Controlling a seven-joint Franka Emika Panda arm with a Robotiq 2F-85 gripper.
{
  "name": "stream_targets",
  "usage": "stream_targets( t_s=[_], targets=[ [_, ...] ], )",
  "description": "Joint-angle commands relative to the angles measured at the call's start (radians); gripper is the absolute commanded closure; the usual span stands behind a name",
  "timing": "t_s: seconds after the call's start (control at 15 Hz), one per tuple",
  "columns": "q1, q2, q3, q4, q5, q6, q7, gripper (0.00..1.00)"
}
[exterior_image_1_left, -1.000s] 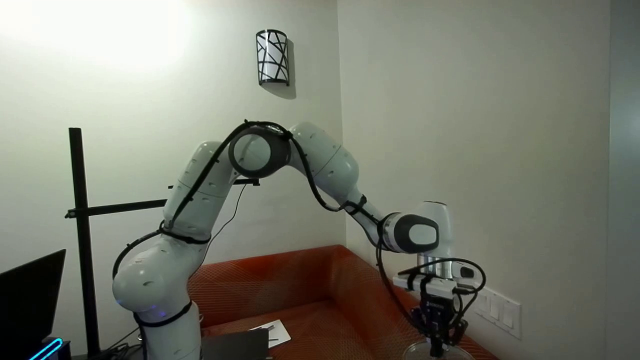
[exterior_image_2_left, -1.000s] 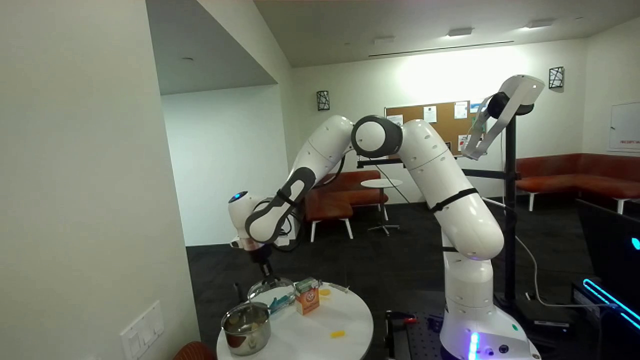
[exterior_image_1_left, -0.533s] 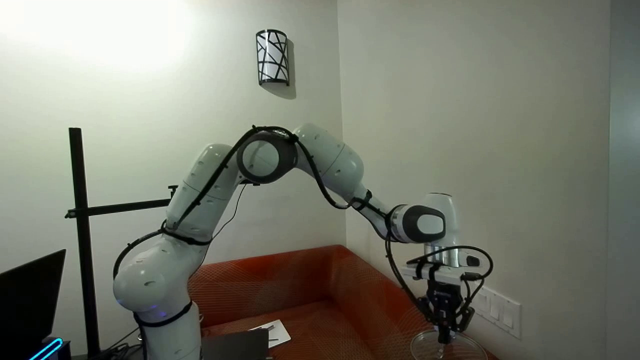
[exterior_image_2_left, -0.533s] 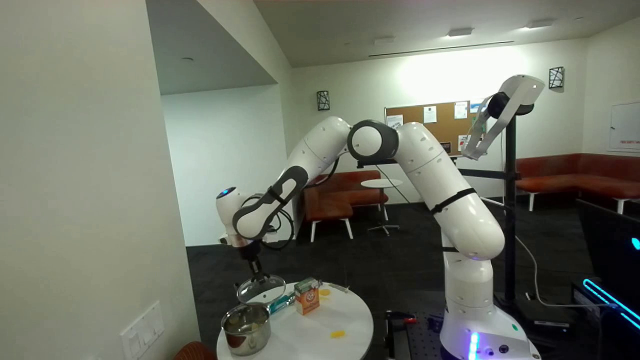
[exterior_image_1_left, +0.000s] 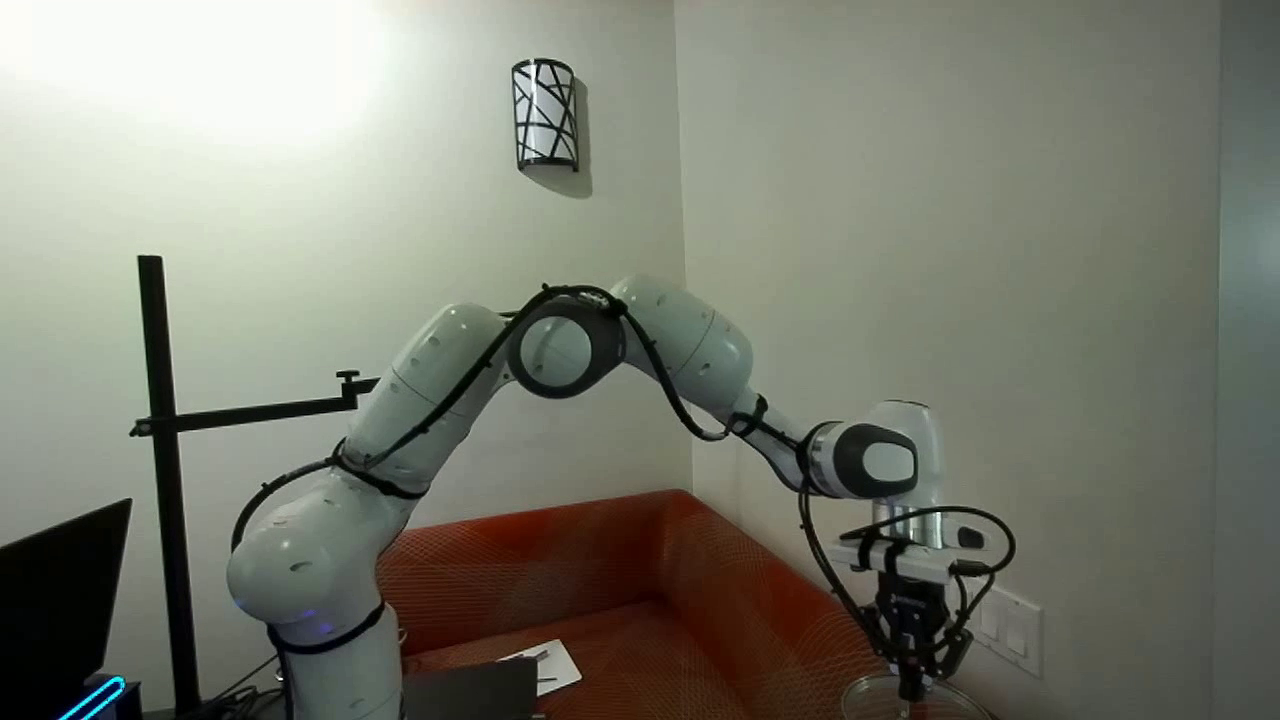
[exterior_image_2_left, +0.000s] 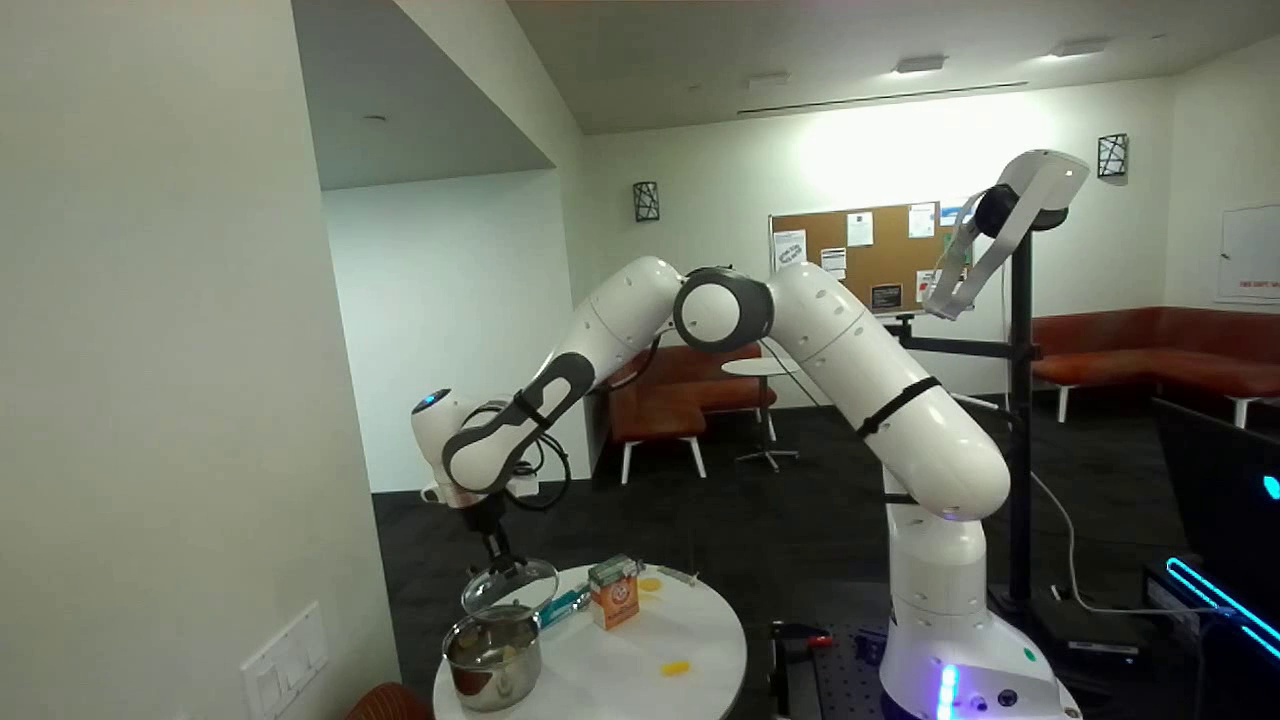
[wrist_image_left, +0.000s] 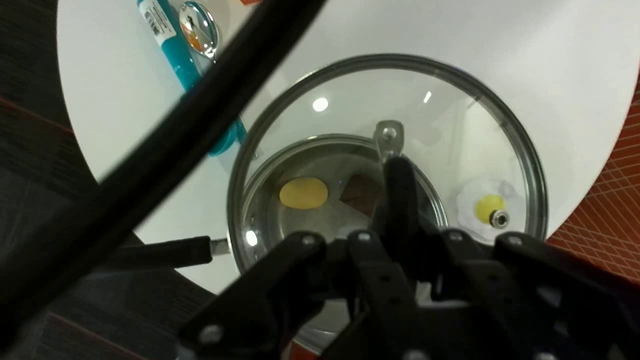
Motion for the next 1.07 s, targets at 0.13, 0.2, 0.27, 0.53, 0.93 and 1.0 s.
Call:
stream_targets(
  t_s=[0.13,0.2,0.27,0.53,0.93,1.0],
  targets=[
    [0.010,0.077,-0.002,0.124,0.004,-0.064,-0.026,0.98],
    [0.009,0.087,-0.001,0.134,0.005,-0.064,-0.029,0.98],
    [0.009,0.098,-0.001,0.145,0.005,-0.065,-0.031,0.98],
    [0.007,0.141,-0.001,0.191,0.006,-0.071,-0.046,0.98],
    [0.010,0.208,-0.002,0.279,0.005,-0.114,-0.068,0.98],
    [0.010,0.219,-0.002,0.295,0.005,-0.124,-0.071,0.98]
  ],
)
